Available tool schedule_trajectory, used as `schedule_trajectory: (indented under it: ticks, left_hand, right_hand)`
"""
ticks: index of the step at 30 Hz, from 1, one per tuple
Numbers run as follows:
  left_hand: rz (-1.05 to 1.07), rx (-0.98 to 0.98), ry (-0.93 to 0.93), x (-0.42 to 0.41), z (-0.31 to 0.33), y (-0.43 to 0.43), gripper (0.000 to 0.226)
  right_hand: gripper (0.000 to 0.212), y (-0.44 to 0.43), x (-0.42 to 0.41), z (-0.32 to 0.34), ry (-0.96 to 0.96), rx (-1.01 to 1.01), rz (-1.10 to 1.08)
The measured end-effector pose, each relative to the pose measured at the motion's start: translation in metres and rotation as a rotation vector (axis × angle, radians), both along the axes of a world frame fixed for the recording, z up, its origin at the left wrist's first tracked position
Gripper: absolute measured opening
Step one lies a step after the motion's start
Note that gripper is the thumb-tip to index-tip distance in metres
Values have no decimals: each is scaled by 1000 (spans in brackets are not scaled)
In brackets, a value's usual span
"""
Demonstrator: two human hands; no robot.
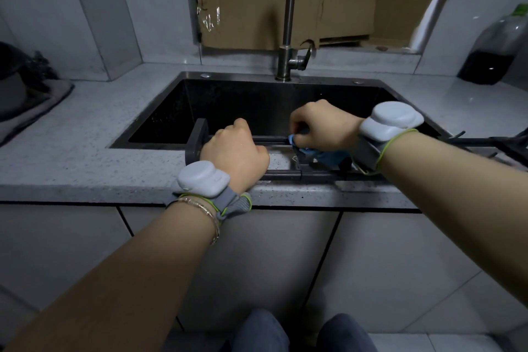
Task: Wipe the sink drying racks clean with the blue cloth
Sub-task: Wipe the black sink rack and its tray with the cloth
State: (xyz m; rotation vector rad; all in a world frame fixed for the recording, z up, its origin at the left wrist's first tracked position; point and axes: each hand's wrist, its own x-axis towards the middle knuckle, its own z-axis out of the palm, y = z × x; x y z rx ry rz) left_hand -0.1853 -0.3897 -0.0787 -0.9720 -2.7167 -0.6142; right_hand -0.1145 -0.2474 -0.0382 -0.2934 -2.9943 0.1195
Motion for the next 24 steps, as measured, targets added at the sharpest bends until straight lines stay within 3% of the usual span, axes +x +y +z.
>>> schedule_trajectory:
  ticks: [6, 8, 10, 13, 15, 17, 18, 20, 22, 24]
  left_hand:
    - [-16, 4, -16, -1, 1, -2, 35]
    - [-11, 9, -2, -1, 1, -2, 35]
    - [2, 15, 13, 1, 0, -1, 35]
    - [9, 18, 18, 2, 0, 1, 35]
    - [15, 16, 21, 1, 0, 0, 34]
    - [15, 13, 15, 1, 0, 0, 35]
    - [11, 11, 10, 1, 1, -1, 35]
    - [-2, 16, 0, 1, 1, -1, 34]
    - [-8, 25, -5, 0, 1, -1, 33]
    - [-3, 26, -1, -1, 0, 0, 35]
  right_hand:
    - [11, 1, 1, 11, -102, -112, -62]
    - [11, 4, 2, 17, -50, -179, -124]
    - [19, 6, 4, 20, 204, -417, -185]
    - [25, 8, -6, 27, 831, -996, -335]
    - [27, 5, -24, 27, 979, -1157, -372]
    - [19, -2, -41, 16, 802, -870, -368]
    - [12, -5, -46, 7, 614, -644, -328]
    - [21, -16, -48, -7, 180, -273, -214]
    - [30, -21, -44, -11, -72, -120, -129]
    - [34, -24, -41, -9, -148, -19, -86]
